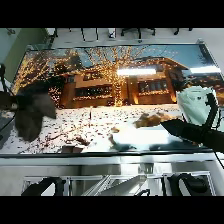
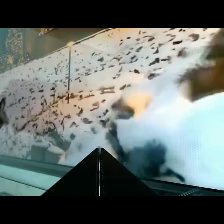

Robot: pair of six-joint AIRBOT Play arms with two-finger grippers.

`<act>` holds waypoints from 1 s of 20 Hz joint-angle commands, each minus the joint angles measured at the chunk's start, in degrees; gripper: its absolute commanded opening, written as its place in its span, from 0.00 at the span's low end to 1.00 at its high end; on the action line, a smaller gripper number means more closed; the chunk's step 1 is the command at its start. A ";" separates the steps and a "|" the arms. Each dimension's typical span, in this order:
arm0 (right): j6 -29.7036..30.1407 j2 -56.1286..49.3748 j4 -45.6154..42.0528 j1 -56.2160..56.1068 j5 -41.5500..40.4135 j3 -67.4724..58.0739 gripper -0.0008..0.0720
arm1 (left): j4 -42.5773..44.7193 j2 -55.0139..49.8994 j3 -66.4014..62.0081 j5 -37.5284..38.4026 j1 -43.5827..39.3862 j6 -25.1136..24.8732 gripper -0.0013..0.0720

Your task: Fold the shirts.

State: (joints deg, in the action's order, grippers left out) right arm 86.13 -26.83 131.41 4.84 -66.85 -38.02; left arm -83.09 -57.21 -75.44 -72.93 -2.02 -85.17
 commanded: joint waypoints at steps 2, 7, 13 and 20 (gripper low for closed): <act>0.00 0.02 0.00 -0.04 0.02 0.02 0.04 | -11.43 3.48 -6.78 1.84 -20.90 -0.02 0.04; 0.00 0.02 0.00 -0.04 0.07 0.02 0.04 | -11.52 -9.62 -6.71 2.29 -36.44 0.15 0.04; -0.02 0.02 0.22 -0.02 1.31 0.02 0.04 | -11.06 -27.47 -8.15 4.85 -43.87 0.20 0.76; 5.07 -5.77 1.25 0.07 2.27 0.00 0.64 | -11.04 -24.98 -22.73 -18.05 -27.74 -0.94 0.89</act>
State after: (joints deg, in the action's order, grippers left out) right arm 87.96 -29.34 132.49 4.86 -64.53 -38.02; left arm -94.02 -84.07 -95.33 -82.26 -35.88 -85.19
